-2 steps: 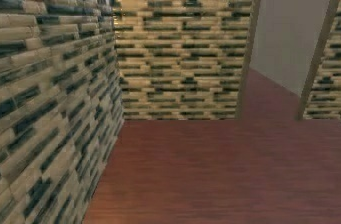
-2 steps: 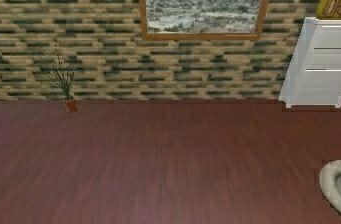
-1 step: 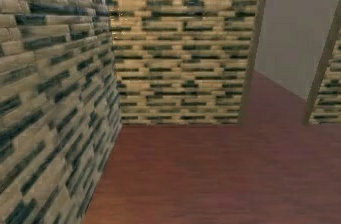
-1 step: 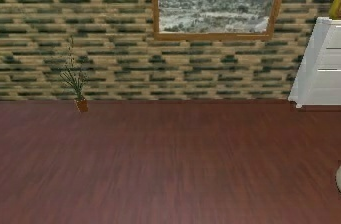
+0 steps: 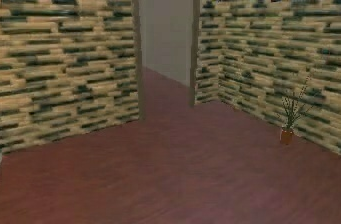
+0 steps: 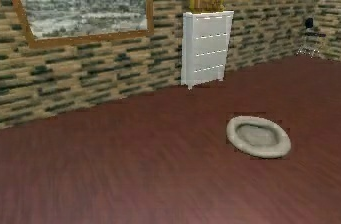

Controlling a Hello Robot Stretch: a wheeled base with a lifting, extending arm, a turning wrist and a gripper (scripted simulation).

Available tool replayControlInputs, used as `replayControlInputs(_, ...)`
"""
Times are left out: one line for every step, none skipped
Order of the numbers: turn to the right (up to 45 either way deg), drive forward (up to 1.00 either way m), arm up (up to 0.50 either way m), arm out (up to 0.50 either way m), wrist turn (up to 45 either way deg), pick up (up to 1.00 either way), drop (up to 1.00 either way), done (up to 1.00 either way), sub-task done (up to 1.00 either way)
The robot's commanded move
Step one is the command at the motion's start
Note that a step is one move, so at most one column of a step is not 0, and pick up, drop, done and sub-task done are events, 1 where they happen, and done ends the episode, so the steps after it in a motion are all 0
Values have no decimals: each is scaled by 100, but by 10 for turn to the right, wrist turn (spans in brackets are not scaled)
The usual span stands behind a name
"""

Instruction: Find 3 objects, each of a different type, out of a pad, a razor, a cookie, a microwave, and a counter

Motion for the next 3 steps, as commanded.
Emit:
replayControlInputs(0,100,0,0,0,0,0,0,0)
replayControlInputs(0,100,0,0,0,0,0,0,0)
replayControlInputs(30,0,0,0,0,0,0,0,0)
